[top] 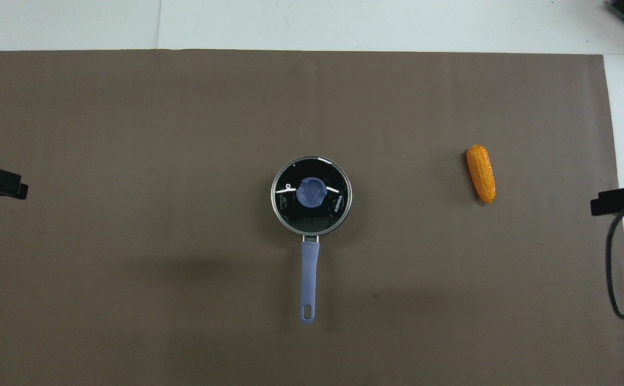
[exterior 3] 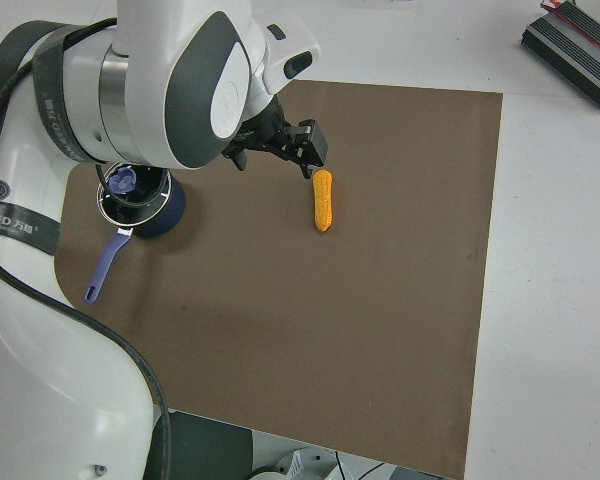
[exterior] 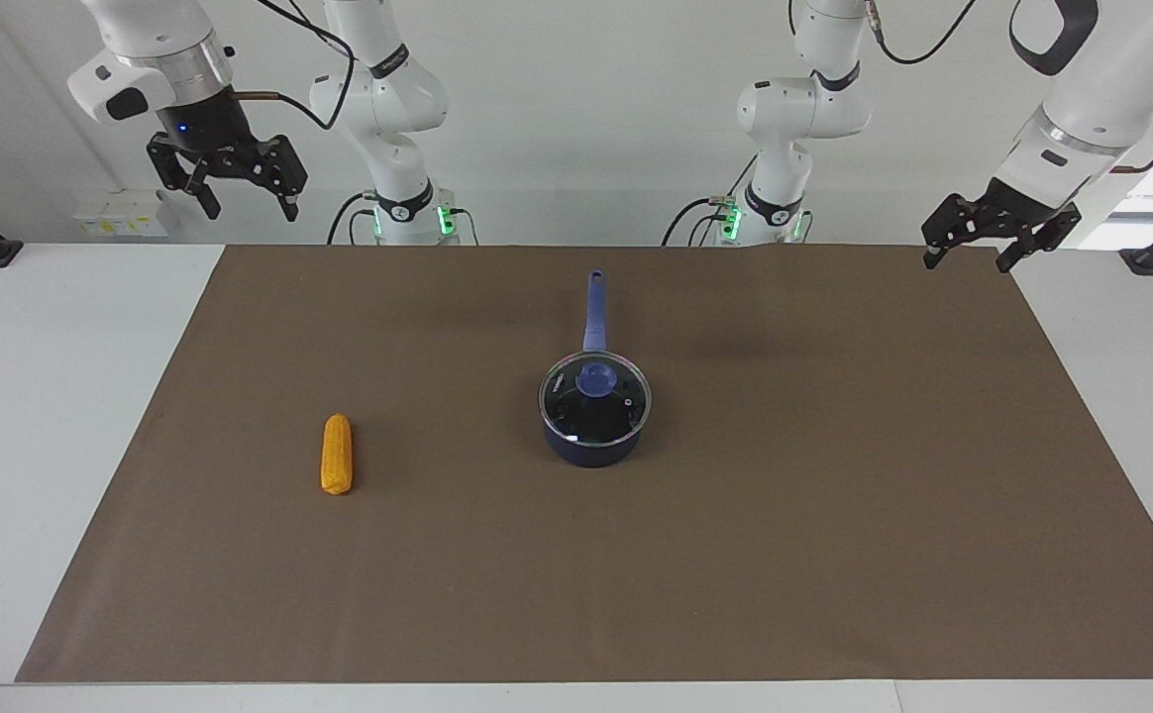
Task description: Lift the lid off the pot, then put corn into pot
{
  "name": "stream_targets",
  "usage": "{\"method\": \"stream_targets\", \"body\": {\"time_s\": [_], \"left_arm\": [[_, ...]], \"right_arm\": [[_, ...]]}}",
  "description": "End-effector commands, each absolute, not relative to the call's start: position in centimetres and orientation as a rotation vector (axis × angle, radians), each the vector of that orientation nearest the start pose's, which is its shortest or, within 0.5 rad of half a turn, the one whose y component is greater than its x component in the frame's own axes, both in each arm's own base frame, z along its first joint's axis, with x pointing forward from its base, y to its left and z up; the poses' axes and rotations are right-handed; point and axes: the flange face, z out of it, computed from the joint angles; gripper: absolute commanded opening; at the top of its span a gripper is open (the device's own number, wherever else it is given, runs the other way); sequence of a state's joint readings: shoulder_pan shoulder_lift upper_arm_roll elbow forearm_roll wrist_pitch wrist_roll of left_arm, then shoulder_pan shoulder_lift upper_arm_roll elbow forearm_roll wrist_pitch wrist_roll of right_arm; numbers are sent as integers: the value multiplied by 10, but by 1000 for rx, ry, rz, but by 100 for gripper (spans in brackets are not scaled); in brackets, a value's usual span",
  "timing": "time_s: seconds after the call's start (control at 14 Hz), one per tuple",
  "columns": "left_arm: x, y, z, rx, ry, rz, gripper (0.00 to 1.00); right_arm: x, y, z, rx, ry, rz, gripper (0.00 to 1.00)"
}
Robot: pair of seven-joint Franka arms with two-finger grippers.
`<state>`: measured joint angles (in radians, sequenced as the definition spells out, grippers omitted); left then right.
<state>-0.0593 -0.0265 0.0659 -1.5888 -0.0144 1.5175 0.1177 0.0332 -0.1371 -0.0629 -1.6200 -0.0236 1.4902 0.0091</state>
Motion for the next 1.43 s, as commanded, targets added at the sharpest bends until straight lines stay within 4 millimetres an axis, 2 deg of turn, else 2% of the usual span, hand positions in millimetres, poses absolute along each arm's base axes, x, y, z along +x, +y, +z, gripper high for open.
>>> {"method": "stream_targets", "body": {"time_s": [0.0,0.36,0.43,0.71,0.86,1.07,1.29,1.36], "left_arm": [[534,2,627,-3168,165,109,100],[537,-2,628,-3168,187,80,100],[536,-8,628,-3167,194,95,100],[537,-13,628,-3167,209,85,100],[536,-24,628,-3164,238,88,100],[534,-27,626,-3164,238,98,100],[537,-39,614,-3161,273,126,100],[539,-52,608,-3156,311,121,100]], "right_arm": [[497,-22,671,-3154,22,3,100],[496,-22,671,-3154,22,1,100],[496,-22,671,-3154,22,1,100],[496,-22,672,-3154,22,-1,100],[496,-22,671,-3154,22,3,100],[497,-22,670,-3154,22,6,100],[497,-24,670,-3154,26,6,100],[497,-24,671,-3154,24,3,100]]}}
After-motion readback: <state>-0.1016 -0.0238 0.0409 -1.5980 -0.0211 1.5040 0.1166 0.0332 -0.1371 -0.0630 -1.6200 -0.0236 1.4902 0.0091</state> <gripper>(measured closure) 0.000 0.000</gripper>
